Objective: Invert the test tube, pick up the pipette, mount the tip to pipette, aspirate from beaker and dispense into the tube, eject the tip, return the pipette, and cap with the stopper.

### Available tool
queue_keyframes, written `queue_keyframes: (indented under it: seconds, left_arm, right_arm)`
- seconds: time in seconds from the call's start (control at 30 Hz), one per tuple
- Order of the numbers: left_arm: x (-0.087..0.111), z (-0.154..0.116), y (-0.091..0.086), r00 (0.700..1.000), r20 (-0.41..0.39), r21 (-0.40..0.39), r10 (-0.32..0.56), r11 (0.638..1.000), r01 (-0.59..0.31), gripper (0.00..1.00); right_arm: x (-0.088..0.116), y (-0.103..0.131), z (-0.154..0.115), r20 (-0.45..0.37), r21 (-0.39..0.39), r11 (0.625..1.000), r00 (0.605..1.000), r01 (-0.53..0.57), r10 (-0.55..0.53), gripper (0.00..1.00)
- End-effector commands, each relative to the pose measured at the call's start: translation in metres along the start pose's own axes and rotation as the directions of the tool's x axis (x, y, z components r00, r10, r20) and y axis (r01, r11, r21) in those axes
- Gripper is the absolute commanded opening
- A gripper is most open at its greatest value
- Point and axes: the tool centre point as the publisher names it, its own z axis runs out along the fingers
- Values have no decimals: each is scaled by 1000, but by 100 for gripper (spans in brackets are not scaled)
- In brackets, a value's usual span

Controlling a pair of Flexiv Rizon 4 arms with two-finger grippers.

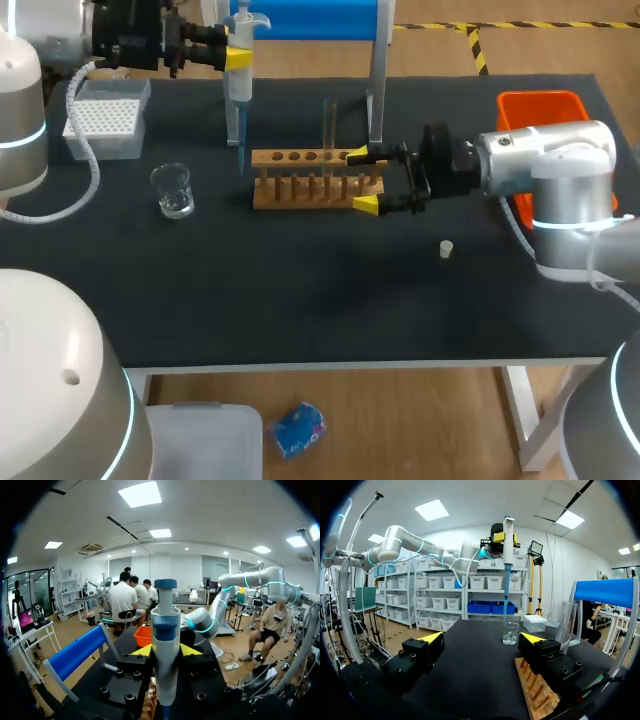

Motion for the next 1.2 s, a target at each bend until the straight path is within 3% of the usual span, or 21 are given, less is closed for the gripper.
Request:
queue_keyframes:
  seconds: [0.03,0.23,0.33,0.7,0.93,1.2]
  left_arm:
    - [0,-1,-1,1000,-1,-1,0,1000,0,0]
    - [0,-1,-1,1000,-1,-1,0,1000,0,0]
    - [-11,-8,11,1000,-3,3,14,1000,-14,0]
    - [-41,-66,27,999,22,17,39,999,-39,0]
    - [-44,-93,37,998,48,15,39,999,-39,0]
    - [-45,-102,51,996,74,41,55,997,-58,0]
  right_arm:
    - [1,1,0,3,3,1000,1000,1,-1,100]
    - [1,1,0,3,3,1000,1000,1,-1,100]
    - [1,1,0,3,3,1000,1000,1,-1,100]
    - [1,1,0,3,3,1000,1000,1,-1,100]
    - [1,1,0,3,3,1000,1000,1,-1,100]
    - [1,1,0,3,3,1000,1000,1,-1,100]
